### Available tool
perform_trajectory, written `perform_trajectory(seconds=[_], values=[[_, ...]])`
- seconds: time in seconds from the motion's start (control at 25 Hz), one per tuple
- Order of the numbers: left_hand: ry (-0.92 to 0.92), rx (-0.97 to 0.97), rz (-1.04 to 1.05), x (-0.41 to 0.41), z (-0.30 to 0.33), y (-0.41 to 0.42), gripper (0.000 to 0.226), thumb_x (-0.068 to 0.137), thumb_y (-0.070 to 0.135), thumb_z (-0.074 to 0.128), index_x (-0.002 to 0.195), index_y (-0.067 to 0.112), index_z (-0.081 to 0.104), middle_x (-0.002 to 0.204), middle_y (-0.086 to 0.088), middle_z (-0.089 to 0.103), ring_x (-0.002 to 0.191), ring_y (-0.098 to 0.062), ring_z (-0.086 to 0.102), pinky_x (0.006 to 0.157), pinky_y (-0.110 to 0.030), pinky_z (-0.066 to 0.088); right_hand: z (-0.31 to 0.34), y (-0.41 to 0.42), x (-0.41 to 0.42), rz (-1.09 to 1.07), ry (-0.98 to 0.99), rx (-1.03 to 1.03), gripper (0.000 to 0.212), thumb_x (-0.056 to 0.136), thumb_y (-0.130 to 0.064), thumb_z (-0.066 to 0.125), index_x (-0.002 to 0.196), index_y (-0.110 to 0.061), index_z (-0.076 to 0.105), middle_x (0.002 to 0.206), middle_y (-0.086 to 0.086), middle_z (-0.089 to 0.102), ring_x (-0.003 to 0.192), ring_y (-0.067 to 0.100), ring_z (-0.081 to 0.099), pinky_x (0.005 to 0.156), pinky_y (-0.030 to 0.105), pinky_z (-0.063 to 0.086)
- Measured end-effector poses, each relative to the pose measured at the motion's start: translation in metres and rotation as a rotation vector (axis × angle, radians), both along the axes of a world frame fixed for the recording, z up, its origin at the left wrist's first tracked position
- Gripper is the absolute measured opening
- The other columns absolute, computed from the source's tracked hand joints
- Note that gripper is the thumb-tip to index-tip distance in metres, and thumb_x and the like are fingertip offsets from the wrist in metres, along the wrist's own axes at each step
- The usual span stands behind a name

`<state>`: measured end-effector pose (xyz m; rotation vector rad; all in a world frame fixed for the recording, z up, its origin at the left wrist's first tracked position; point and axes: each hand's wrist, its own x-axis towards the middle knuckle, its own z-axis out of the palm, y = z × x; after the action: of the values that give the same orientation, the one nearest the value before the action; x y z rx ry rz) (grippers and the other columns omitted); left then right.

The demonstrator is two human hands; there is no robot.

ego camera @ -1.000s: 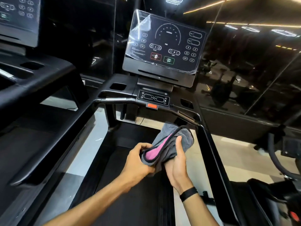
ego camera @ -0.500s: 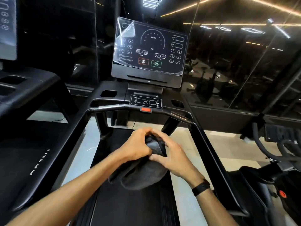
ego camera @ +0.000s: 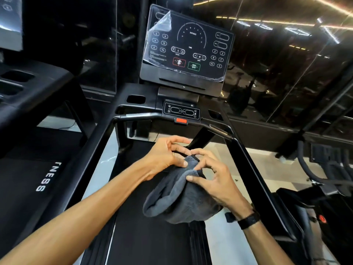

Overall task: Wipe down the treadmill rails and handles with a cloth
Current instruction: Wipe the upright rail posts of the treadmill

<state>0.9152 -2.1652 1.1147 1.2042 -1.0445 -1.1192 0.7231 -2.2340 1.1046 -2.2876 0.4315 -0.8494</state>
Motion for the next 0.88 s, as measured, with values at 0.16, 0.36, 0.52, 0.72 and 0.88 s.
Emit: perform_trajectory(seconds=[0.16, 0.36, 0.52, 0.72, 0.88], values=[[0.05, -0.038, 0.029, -0.017, -0.005, -0.009, 0.061, 0.064, -0.025, 0.076, 0.112, 0.01, 0.061, 0.106, -0.022, 0.07, 0.077, -0.032, 0.068, 0.08, -0.046, 0.057, 0.003, -0.001, -0.006, -0.069, 0.061, 0.073, 0.021, 0.072, -0.021, 0.085, 0.074, -0.017, 0.065, 0.116, -0.003, 0.065, 0.112, 0.013, 0.062, 0.092, 0.02, 0.044], [-0.042, -0.126, 0.01, -0.035, -0.015, -0.012, 0.045, 0.068, -0.014, 0.082, 0.105, 0.002, 0.061, 0.111, -0.022, 0.067, 0.082, -0.029, 0.072, 0.077, -0.039, 0.061, 0.007, -0.005, -0.03, -0.203, 0.223, 0.145, 0.025, 0.071, -0.015, 0.089, 0.071, -0.023, 0.066, 0.078, -0.004, 0.07, 0.072, 0.011, 0.065, 0.069, 0.034, 0.052], [-0.365, -0.238, -0.074, -0.047, -0.038, -0.007, 0.023, 0.078, 0.033, 0.083, 0.085, 0.019, 0.066, 0.097, -0.006, 0.07, 0.087, -0.028, 0.066, 0.08, -0.046, 0.053, 0.018, -0.027, -0.055, -0.309, 0.057, 0.158, 0.025, 0.071, -0.017, 0.087, 0.072, -0.021, 0.063, 0.073, 0.004, 0.065, 0.069, 0.01, 0.058, 0.068, 0.029, 0.047], [-1.152, -0.182, -0.03, -0.071, -0.049, -0.029, 0.03, 0.079, 0.049, 0.073, 0.096, 0.026, 0.068, 0.088, 0.011, 0.052, 0.091, -0.016, 0.056, 0.075, -0.033, 0.044, 0.034, -0.064, -0.107, -0.317, -0.107, 0.316, 0.024, 0.077, -0.001, 0.082, 0.074, -0.015, 0.064, 0.077, 0.002, 0.067, 0.075, 0.01, 0.062, 0.071, 0.019, 0.05], [-1.012, -0.046, 0.058, -0.087, -0.026, -0.067, 0.028, 0.077, 0.044, 0.078, 0.062, 0.028, 0.06, 0.073, 0.014, 0.057, 0.074, -0.015, 0.059, 0.066, -0.032, 0.046, 0.02, -0.104, -0.164, -0.415, -0.02, 0.289, 0.022, 0.077, -0.002, 0.083, 0.075, -0.015, 0.066, 0.073, -0.002, 0.068, 0.069, 0.007, 0.062, 0.066, 0.019, 0.05]])
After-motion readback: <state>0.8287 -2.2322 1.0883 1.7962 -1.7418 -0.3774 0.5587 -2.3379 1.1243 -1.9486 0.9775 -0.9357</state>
